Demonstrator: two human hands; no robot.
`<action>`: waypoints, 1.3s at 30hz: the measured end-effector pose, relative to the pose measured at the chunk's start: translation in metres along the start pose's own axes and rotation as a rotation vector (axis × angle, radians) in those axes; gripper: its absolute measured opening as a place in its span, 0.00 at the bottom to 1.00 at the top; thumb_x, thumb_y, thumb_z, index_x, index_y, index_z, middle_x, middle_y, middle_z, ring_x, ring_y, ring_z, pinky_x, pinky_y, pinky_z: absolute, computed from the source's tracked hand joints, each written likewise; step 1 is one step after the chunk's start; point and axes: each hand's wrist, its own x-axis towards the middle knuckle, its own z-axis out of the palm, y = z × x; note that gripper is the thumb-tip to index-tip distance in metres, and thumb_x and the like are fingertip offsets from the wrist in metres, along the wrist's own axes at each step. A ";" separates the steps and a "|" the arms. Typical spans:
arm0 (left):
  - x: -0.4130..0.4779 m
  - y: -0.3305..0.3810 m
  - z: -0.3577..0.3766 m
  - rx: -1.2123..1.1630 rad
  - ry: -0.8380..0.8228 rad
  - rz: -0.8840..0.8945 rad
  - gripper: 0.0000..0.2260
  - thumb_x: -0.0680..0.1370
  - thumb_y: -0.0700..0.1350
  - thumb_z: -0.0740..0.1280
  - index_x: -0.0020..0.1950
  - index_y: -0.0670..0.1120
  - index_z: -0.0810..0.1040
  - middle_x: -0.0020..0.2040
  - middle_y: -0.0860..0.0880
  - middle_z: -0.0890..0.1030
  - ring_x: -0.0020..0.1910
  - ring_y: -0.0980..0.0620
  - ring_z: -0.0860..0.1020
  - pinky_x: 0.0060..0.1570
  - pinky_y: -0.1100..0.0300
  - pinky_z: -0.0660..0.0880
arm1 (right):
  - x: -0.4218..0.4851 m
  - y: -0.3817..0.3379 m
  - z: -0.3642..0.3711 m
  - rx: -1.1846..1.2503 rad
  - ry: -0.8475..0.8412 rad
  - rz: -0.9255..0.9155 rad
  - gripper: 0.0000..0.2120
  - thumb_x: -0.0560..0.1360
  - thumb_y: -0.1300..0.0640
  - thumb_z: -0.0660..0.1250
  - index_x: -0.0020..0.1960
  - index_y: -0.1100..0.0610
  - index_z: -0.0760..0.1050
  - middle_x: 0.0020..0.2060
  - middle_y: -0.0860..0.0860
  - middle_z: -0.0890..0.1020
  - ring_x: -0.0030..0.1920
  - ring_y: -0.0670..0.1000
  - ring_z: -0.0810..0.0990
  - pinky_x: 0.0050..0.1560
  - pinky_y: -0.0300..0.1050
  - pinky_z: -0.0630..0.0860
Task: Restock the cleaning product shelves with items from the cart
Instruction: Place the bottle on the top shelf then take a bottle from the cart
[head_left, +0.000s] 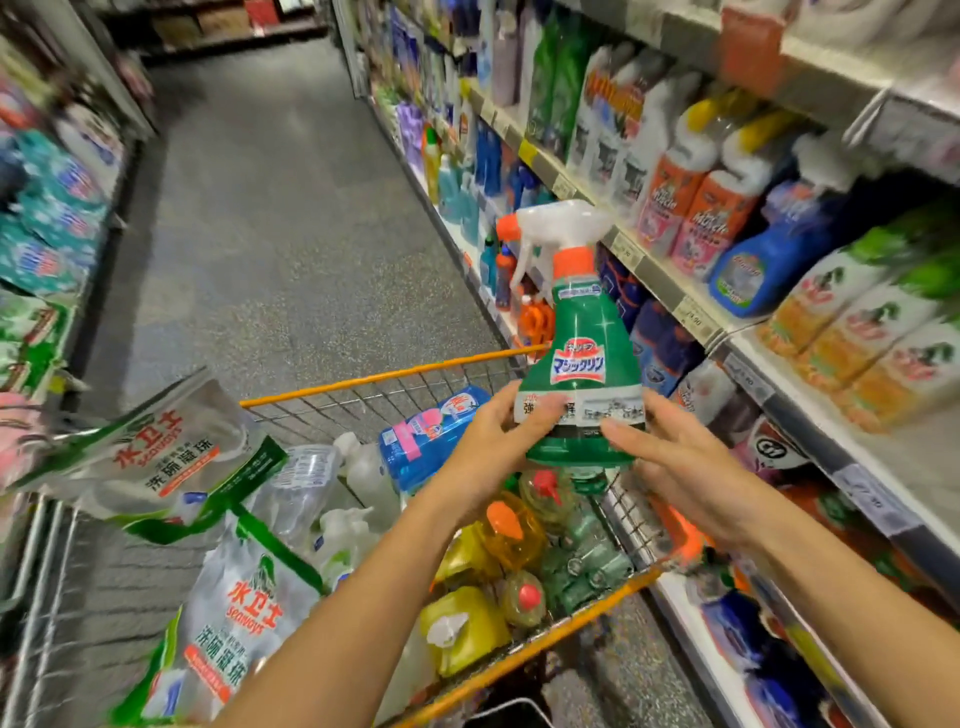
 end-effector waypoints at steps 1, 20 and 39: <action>-0.004 0.004 0.003 0.001 0.011 0.026 0.30 0.69 0.61 0.73 0.65 0.45 0.74 0.58 0.46 0.82 0.54 0.49 0.82 0.49 0.54 0.80 | -0.005 -0.007 0.001 -0.037 -0.005 -0.014 0.24 0.73 0.58 0.72 0.67 0.56 0.72 0.61 0.53 0.81 0.62 0.53 0.79 0.63 0.47 0.75; -0.048 0.179 0.153 -0.041 -0.162 0.513 0.23 0.75 0.56 0.63 0.64 0.43 0.75 0.56 0.45 0.83 0.56 0.47 0.81 0.53 0.56 0.78 | -0.147 -0.214 0.008 -0.380 0.296 -0.553 0.26 0.68 0.53 0.73 0.63 0.55 0.70 0.54 0.50 0.83 0.52 0.47 0.83 0.50 0.41 0.80; 0.118 0.457 0.322 0.026 -0.411 1.104 0.21 0.83 0.56 0.49 0.63 0.42 0.69 0.57 0.44 0.79 0.57 0.49 0.79 0.56 0.58 0.76 | -0.128 -0.505 -0.072 -0.696 0.849 -0.984 0.04 0.75 0.58 0.71 0.48 0.57 0.76 0.46 0.56 0.84 0.46 0.53 0.84 0.46 0.49 0.82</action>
